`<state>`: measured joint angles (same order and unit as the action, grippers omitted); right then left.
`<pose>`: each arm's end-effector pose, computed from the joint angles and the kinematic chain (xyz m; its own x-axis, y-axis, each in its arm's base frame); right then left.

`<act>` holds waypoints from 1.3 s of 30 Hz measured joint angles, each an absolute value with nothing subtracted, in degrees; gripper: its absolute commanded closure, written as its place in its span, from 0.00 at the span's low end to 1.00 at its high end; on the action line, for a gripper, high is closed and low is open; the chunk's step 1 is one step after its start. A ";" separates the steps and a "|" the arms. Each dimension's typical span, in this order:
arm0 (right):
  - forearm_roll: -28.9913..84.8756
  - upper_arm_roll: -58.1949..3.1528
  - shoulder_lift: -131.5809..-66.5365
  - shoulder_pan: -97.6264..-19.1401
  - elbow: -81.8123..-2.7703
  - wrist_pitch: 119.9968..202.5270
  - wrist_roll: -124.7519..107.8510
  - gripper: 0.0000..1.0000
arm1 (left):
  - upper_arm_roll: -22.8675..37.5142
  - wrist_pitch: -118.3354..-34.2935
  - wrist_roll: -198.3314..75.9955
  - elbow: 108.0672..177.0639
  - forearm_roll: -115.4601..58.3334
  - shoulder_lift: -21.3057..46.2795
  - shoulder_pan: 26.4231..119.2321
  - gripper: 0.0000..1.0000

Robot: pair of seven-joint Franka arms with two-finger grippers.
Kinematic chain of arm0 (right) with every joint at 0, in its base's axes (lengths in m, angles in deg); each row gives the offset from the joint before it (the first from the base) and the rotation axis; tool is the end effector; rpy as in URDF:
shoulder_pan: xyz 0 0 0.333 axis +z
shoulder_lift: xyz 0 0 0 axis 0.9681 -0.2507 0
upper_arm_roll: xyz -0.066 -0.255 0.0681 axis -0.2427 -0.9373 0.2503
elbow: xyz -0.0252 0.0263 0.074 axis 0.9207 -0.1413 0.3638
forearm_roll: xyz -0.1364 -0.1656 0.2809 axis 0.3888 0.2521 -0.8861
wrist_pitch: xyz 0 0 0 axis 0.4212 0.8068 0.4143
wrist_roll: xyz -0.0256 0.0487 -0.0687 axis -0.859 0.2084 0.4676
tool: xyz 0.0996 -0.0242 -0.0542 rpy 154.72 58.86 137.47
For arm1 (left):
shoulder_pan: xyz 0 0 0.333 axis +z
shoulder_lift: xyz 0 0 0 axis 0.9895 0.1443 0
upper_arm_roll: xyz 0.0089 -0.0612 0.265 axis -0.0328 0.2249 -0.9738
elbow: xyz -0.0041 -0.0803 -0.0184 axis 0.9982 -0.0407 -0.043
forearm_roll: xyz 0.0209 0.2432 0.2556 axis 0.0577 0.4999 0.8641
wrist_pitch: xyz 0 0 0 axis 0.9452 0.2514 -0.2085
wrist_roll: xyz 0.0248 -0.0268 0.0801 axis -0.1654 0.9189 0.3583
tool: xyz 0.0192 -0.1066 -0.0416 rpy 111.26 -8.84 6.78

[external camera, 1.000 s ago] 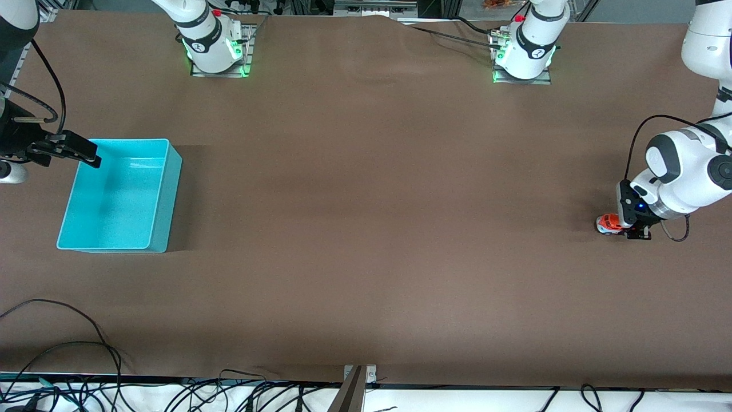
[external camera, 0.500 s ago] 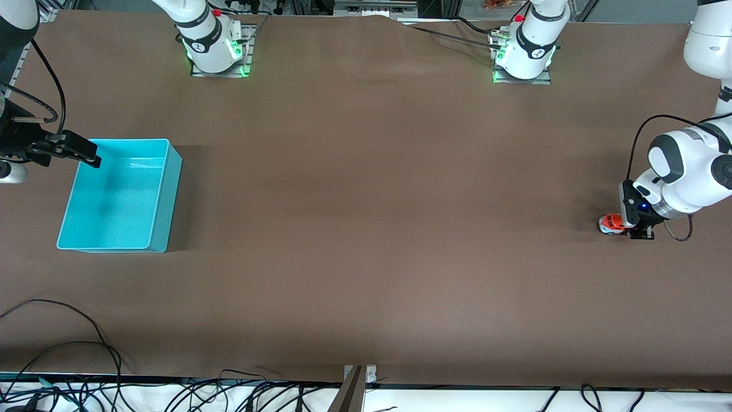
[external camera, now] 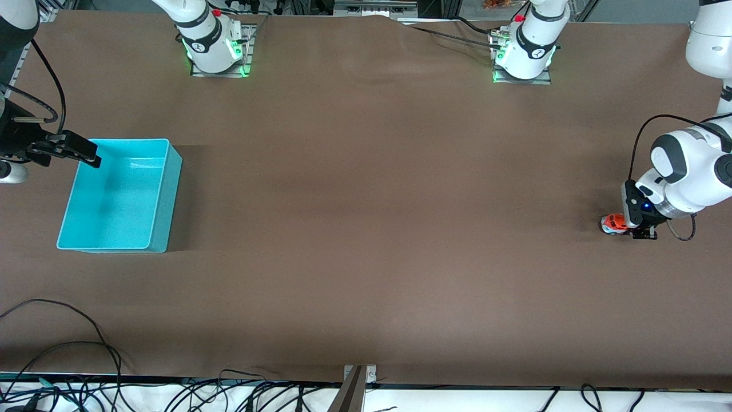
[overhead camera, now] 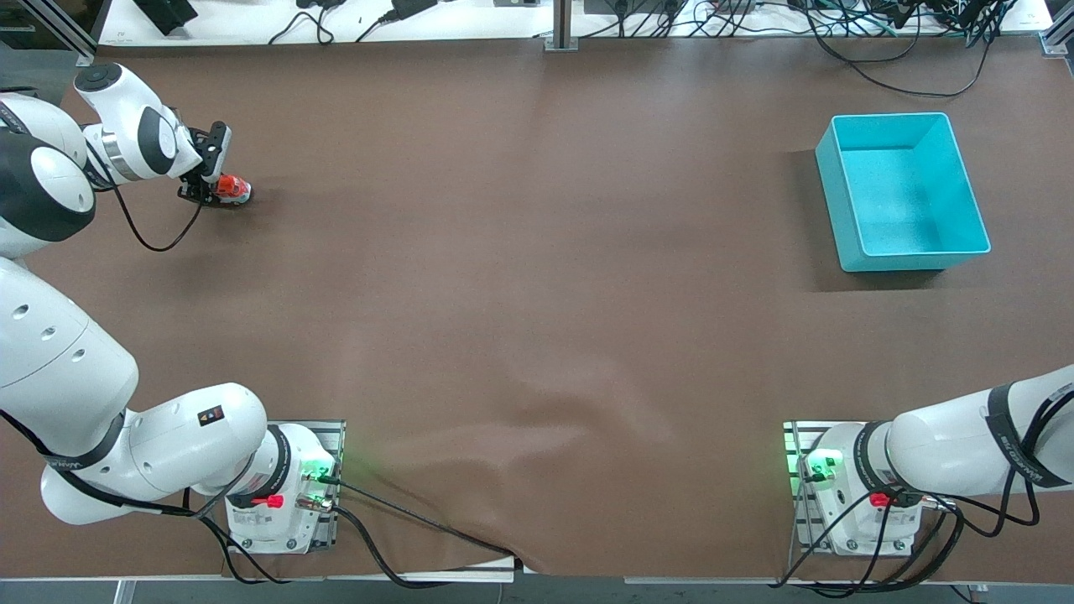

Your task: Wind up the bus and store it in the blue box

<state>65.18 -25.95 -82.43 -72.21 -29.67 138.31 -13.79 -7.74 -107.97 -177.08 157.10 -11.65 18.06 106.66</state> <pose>0.5489 -0.0045 0.5403 0.9998 -0.0155 -0.0111 -0.0153 -0.9998 0.0134 0.5298 0.2096 0.1773 -0.0649 -0.9957 -0.0663 -0.9970 0.0675 -0.0368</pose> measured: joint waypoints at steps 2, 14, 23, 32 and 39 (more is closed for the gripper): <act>65.19 -25.95 -82.43 -72.21 -29.67 138.31 -13.79 0.00 | -7.73 -107.96 -177.08 157.10 -11.65 18.06 106.66 0.17; 65.18 -25.95 -82.42 -72.21 -29.67 138.31 -13.79 0.00 | -7.99 -109.25 -176.97 156.65 -11.85 20.97 107.60 0.00; 65.18 -25.95 -82.42 -72.20 -29.67 138.31 -13.79 0.00 | -7.87 -103.66 -175.03 155.68 -11.85 17.83 107.40 0.00; 65.18 -25.95 -82.42 -72.20 -29.67 138.30 -13.79 0.00 | -7.86 -91.07 -166.10 155.40 -11.86 10.59 107.13 0.00; 65.18 -25.98 -82.42 -72.20 -29.67 138.30 -13.79 0.00 | -7.58 -82.06 -156.89 154.87 -11.86 3.39 104.89 0.00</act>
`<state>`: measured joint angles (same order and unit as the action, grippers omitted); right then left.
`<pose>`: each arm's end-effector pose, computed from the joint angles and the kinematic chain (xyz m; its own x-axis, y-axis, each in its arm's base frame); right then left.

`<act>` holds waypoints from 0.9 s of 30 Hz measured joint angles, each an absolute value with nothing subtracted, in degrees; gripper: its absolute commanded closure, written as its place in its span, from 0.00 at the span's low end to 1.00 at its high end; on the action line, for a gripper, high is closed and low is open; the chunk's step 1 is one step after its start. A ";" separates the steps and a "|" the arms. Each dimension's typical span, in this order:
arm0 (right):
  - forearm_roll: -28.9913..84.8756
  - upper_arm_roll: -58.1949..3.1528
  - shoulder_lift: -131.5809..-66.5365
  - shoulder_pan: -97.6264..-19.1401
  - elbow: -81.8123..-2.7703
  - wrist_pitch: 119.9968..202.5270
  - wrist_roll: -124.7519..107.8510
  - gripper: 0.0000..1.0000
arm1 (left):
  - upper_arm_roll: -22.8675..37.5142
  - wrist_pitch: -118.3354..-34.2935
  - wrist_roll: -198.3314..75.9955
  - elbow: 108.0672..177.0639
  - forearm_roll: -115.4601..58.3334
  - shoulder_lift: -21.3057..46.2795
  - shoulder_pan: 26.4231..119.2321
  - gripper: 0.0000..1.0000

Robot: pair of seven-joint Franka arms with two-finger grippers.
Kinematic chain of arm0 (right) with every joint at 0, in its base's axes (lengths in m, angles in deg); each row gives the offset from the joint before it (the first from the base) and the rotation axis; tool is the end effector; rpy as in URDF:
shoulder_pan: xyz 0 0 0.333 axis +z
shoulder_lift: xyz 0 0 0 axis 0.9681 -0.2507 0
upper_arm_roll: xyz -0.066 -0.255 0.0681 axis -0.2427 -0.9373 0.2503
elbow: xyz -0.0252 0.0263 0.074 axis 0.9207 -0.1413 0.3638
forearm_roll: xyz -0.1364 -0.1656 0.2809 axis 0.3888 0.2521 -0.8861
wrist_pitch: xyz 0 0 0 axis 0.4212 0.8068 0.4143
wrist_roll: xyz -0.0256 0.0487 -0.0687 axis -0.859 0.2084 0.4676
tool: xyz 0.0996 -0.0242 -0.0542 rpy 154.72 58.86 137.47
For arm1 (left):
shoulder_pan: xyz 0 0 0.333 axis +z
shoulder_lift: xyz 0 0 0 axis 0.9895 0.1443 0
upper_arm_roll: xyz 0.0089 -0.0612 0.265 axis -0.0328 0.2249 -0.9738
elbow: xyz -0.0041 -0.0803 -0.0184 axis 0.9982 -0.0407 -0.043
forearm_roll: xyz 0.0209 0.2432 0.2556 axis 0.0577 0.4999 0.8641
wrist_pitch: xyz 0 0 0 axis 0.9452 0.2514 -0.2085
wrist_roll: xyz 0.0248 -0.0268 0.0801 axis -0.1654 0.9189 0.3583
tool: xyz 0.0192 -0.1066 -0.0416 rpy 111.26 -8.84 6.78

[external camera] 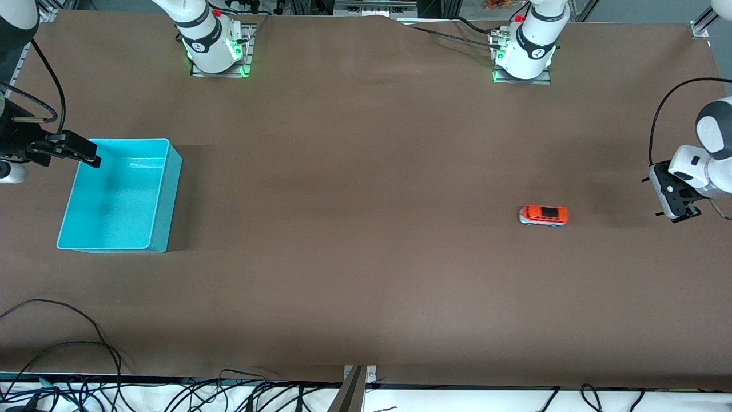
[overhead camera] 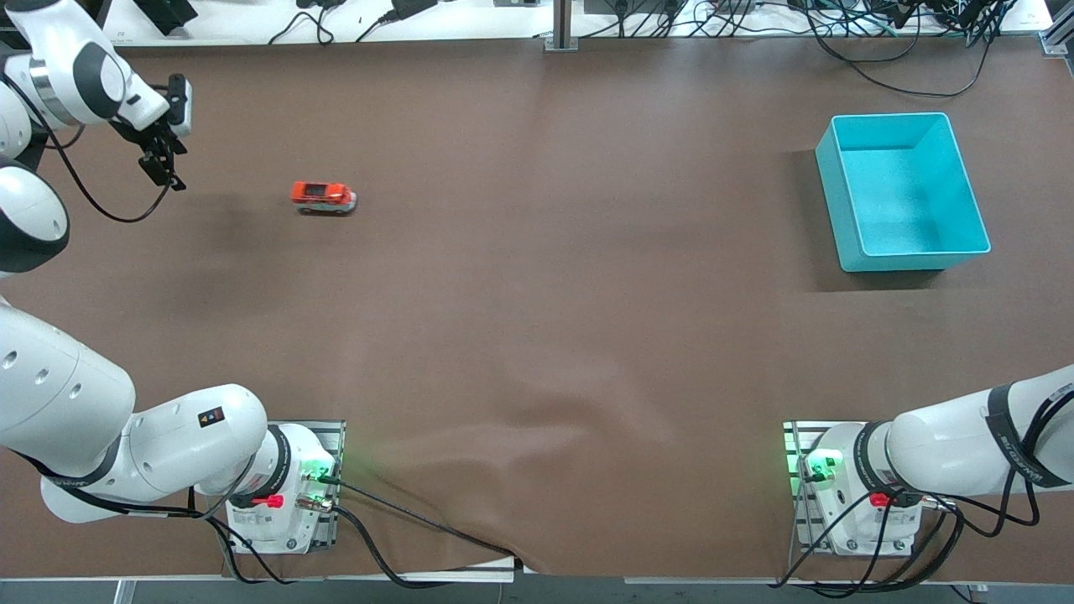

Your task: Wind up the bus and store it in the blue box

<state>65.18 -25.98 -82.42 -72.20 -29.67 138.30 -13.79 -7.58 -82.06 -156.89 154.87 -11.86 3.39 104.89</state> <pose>0.5488 -0.0047 0.5404 0.9998 -0.0158 -0.0111 -0.0157 -0.9998 0.0134 0.5181 0.1950 0.2981 0.2734 -0.9577 -0.0902 -0.9542 -0.2819 0.1007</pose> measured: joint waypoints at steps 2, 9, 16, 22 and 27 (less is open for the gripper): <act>65.18 -25.98 -82.42 -72.20 -29.67 138.28 -13.79 0.00 | -7.41 -78.76 -154.37 154.02 -11.86 1.83 103.90 0.00; 65.18 -25.96 -82.42 -72.20 -29.67 138.25 -13.79 0.00 | -4.26 -64.73 -145.77 146.11 -11.86 -0.29 102.31 0.00; 65.18 -25.96 -82.42 -72.20 -29.67 138.23 -13.79 0.00 | -0.33 -53.68 -136.29 137.94 -11.88 -0.31 102.06 0.00; 65.18 -25.93 -82.41 -72.20 -29.67 138.14 -13.79 0.00 | 0.24 -49.43 -133.42 134.15 -16.25 -0.30 101.95 0.00; 65.18 -25.92 -82.41 -72.20 -29.67 138.00 -13.79 0.00 | 1.07 -45.99 -128.44 131.33 -19.28 -0.28 101.66 0.00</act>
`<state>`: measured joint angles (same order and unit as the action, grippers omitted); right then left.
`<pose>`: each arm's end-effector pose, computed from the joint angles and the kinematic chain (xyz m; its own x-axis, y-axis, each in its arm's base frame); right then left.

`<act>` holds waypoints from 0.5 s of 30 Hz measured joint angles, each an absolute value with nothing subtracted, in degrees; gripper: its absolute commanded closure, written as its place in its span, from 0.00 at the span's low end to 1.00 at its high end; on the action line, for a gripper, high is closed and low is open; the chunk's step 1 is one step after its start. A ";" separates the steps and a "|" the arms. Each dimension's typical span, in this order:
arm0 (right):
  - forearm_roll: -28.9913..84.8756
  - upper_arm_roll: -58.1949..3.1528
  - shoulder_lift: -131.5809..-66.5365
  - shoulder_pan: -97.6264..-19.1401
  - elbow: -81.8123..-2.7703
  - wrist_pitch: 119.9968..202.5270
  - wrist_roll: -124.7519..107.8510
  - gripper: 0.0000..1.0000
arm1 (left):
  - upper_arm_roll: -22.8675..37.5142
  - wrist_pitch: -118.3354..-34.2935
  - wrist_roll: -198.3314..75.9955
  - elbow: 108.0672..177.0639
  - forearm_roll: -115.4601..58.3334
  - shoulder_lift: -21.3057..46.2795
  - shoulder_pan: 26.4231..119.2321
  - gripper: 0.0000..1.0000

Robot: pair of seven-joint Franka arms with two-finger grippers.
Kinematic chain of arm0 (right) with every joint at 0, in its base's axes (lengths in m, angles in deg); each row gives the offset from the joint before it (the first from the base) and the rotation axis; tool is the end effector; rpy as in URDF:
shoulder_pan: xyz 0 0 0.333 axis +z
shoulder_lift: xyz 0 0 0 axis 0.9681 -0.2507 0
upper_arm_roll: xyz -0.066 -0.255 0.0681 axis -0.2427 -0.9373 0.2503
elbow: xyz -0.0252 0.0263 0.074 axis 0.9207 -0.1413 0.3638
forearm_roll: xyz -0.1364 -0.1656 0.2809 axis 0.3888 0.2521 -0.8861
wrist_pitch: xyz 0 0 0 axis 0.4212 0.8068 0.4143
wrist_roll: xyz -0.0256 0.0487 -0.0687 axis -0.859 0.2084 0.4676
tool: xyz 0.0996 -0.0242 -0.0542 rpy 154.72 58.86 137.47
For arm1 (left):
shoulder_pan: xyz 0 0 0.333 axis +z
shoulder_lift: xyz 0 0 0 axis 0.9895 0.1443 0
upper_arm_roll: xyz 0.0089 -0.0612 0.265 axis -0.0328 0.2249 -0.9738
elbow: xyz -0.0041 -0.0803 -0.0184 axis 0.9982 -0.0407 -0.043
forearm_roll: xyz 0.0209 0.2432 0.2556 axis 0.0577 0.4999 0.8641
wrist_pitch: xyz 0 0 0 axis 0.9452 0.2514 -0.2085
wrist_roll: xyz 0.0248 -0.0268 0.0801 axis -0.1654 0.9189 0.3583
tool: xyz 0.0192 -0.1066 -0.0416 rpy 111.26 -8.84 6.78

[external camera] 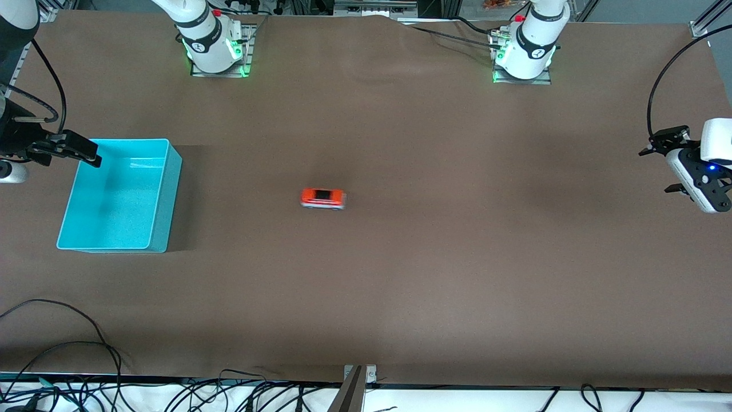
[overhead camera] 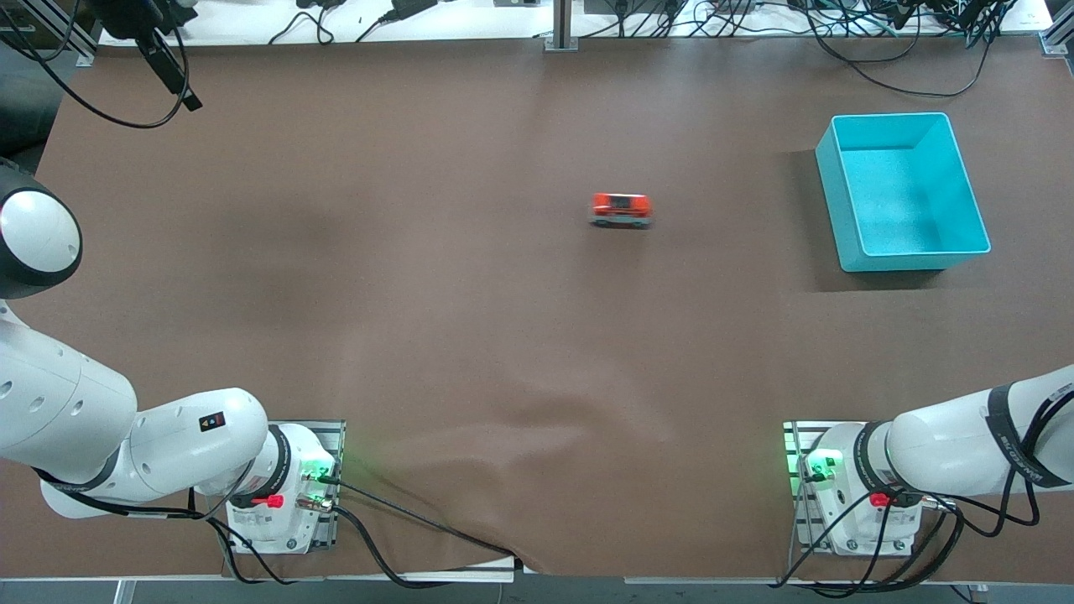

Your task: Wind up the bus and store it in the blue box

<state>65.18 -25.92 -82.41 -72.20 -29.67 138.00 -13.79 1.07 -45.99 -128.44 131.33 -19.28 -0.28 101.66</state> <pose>0.5482 -0.0041 0.5401 0.9998 -0.0148 -0.0162 -0.0146 -0.9998 0.0133 0.5429 0.0855 0.4624 0.5930 -0.8008 -0.0845 -0.7690 -0.5943 0.2356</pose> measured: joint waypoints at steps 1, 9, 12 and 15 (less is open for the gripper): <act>65.18 -25.91 -82.41 -72.20 -29.67 137.95 -13.79 0.00 | 1.35 -45.35 -127.14 130.81 -19.49 -0.28 101.43 0.00; 65.18 -25.90 -82.41 -72.20 -29.67 137.61 -13.79 0.00 | 3.31 -38.09 -113.11 125.99 -19.69 -0.30 97.25 0.00; 65.18 -25.90 -82.41 -72.19 -29.67 137.59 -13.79 0.00 | 3.44 -36.47 -109.76 125.13 -19.72 -0.30 96.11 0.00; 65.18 -25.90 -82.41 -72.20 -29.67 137.57 -13.79 0.00 | 3.38 -36.08 -108.44 125.05 -20.66 -0.26 96.06 0.00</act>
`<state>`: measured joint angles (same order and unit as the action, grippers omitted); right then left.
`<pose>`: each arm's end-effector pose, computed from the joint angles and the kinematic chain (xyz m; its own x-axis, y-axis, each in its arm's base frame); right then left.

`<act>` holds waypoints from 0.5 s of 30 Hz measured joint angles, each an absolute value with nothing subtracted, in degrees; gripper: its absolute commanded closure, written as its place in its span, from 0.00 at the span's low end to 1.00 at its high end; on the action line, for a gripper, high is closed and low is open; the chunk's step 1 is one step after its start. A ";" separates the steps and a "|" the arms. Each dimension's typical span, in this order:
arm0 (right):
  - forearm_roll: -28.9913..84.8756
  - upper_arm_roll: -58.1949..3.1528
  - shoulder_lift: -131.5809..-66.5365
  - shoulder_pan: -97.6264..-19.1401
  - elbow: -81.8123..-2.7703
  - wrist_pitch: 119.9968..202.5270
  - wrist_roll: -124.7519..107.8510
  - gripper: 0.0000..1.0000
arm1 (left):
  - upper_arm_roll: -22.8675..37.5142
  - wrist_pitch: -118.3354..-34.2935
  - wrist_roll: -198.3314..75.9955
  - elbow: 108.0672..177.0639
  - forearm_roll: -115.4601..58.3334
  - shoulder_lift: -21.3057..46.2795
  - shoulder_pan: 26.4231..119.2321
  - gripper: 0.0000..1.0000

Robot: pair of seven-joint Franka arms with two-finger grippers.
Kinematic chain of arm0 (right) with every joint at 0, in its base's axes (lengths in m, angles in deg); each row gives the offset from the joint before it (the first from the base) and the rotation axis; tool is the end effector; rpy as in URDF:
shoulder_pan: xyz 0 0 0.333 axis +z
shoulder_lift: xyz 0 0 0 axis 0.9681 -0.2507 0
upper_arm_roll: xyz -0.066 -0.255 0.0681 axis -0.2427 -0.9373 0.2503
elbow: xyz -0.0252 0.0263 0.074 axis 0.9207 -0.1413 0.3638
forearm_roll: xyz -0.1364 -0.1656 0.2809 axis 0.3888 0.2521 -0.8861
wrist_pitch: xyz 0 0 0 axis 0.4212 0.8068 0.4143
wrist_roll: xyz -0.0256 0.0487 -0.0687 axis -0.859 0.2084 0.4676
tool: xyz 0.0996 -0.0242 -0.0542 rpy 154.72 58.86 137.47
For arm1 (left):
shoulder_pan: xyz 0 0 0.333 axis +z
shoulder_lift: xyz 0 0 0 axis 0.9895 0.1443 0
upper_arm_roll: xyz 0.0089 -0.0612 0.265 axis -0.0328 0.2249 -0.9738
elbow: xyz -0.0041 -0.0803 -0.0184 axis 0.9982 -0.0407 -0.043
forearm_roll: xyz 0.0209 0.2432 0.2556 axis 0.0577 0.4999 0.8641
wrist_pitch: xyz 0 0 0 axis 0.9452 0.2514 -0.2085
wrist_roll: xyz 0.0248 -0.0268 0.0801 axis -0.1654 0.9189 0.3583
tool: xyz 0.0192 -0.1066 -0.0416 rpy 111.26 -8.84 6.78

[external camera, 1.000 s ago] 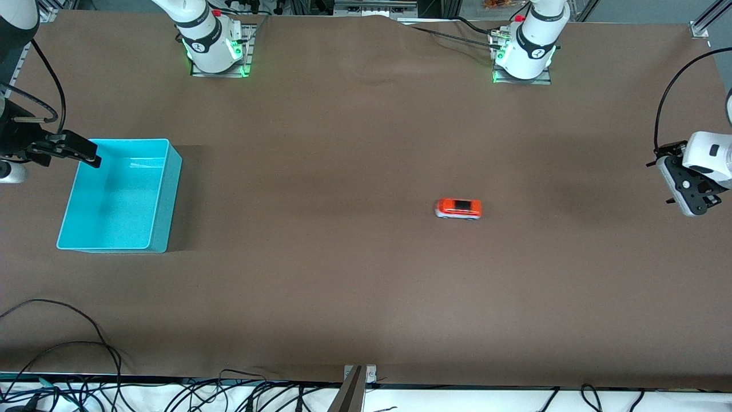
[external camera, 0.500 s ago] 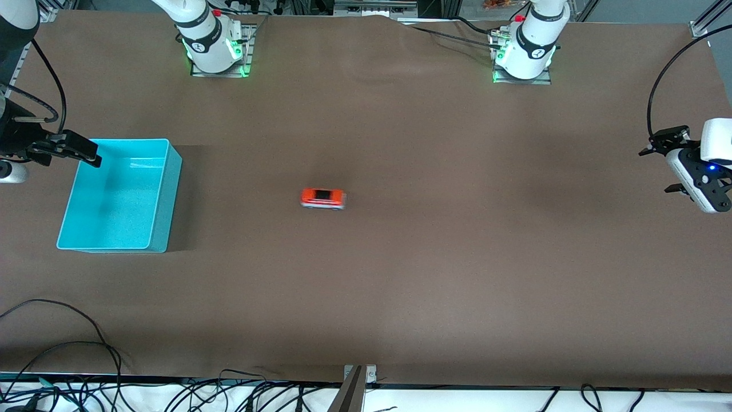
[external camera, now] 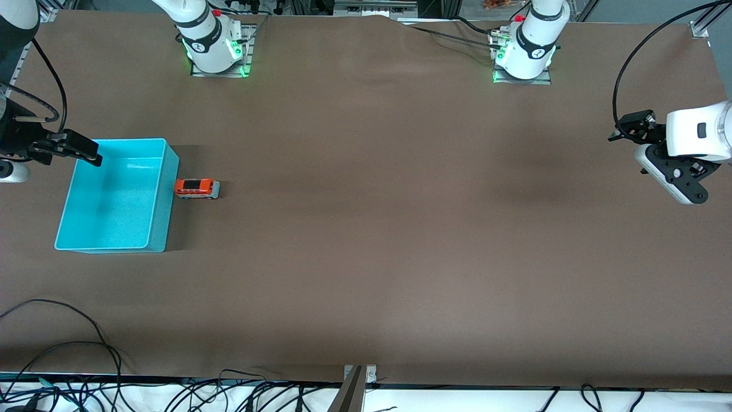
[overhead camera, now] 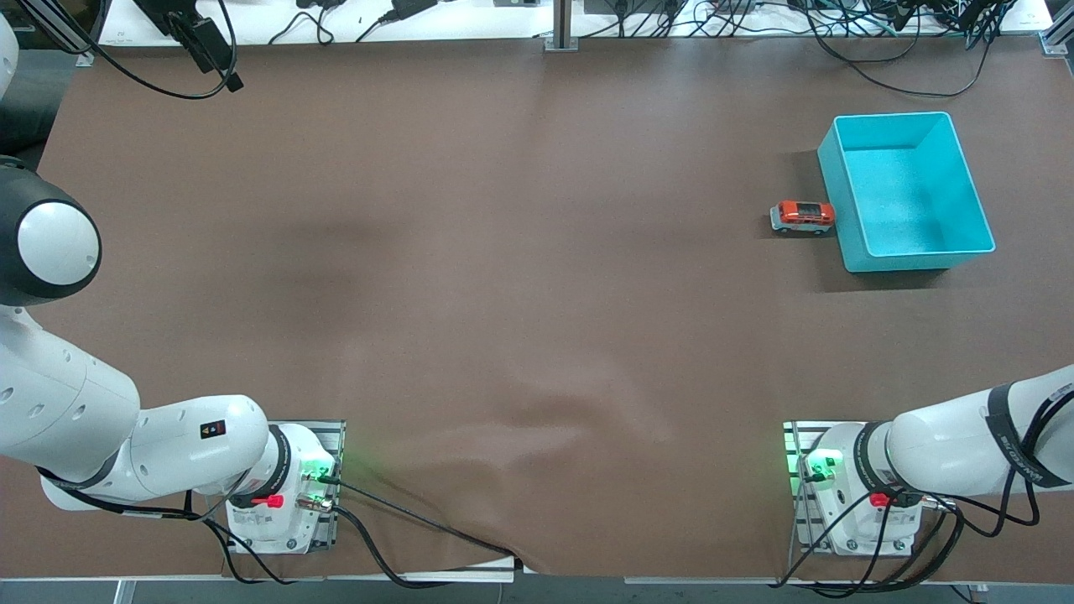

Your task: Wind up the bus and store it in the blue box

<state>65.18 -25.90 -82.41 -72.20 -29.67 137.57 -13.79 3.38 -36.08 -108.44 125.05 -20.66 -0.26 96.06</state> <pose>0.5473 -0.0040 0.5394 0.9996 -0.0146 -0.0237 -0.0143 -0.9998 0.0133 0.5367 0.0104 0.4985 0.7262 -0.6627 -0.1831 -0.6157 -0.7453 0.2557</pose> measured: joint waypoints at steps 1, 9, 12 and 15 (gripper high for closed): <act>65.18 -25.90 -82.41 -72.19 -29.67 137.57 -13.79 0.00 | 3.31 -36.00 -108.30 125.05 -20.98 -0.21 96.14 0.00; 65.18 -25.90 -82.41 -72.19 -29.67 137.56 -13.79 0.00 | 3.12 -35.94 -107.41 125.06 -21.46 0.10 96.60 0.00; 65.18 -25.91 -82.41 -72.20 -29.67 137.55 -13.79 0.00 | 3.10 -35.94 -105.57 125.04 -21.79 0.04 96.26 0.00; 65.18 -25.91 -82.41 -72.20 -29.67 137.55 -13.79 0.00 | 3.18 -35.92 -101.65 124.89 -21.98 -0.17 95.01 0.00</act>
